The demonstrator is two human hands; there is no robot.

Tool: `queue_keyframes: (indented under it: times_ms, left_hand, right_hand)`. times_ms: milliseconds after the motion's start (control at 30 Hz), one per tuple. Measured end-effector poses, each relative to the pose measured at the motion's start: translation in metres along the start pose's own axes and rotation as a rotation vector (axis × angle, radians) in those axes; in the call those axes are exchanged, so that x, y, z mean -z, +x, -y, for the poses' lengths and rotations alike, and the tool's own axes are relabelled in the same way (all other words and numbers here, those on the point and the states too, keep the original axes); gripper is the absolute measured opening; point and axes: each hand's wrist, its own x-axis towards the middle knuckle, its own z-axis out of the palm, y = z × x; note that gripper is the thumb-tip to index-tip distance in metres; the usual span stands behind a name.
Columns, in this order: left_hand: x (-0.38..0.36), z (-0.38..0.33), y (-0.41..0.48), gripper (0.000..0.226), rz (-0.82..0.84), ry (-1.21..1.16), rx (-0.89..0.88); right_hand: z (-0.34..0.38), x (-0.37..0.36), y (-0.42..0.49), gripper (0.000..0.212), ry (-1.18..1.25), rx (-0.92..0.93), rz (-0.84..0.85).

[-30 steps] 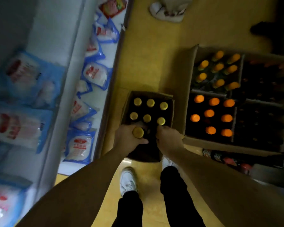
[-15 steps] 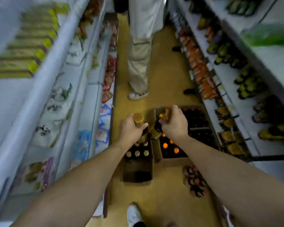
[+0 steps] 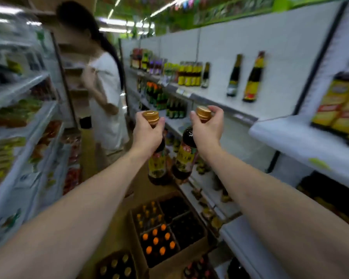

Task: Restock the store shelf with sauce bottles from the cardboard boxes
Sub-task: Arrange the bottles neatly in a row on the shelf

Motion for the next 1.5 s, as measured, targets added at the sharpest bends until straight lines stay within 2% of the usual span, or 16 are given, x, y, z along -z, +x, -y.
queue_keyframes:
  times_ms: [133,367,533,700,833,1000,1333,1500]
  left_hand:
    - [-0.050,-0.085,-0.010,0.042,0.076,-0.090,-0.109]
    - [-0.146,-0.205,-0.072,0.040,0.437,-0.301,-0.256]
    - [-0.206,-0.259,-0.121,0.076,0.641,-0.396,-0.327]
    - [-0.241,-0.315,-0.189,0.056,0.868,-0.477,-0.409]
    - [-0.276,-0.351,-0.236,0.045,0.955,-0.543,-0.428]
    - [-0.327,-0.378,-0.290,0.052,1.040,-0.588,-0.437]
    - [-0.445,-0.415,-0.385,0.045,1.108,-0.629,-0.345]
    - [-0.494,-0.425,-0.409,0.047,1.093,-0.609,-0.310]
  right_hand:
    - [0.064,0.073,0.035,0.029,-0.011,0.087,-0.166]
    - [0.144,0.210,0.032,0.044,-0.245,0.235,-0.422]
    - [0.172,0.298,0.007,0.047,-0.461,0.240,-0.617]
    - [0.197,0.379,-0.025,0.044,-0.578,0.231,-0.806]
    - [0.209,0.437,-0.043,0.044,-0.627,0.233,-0.905]
    - [0.212,0.514,-0.044,0.045,-0.661,0.236,-0.993]
    - [0.187,0.668,-0.009,0.043,-0.715,0.194,-0.993]
    - [0.169,0.723,0.012,0.043,-0.696,0.174,-0.981]
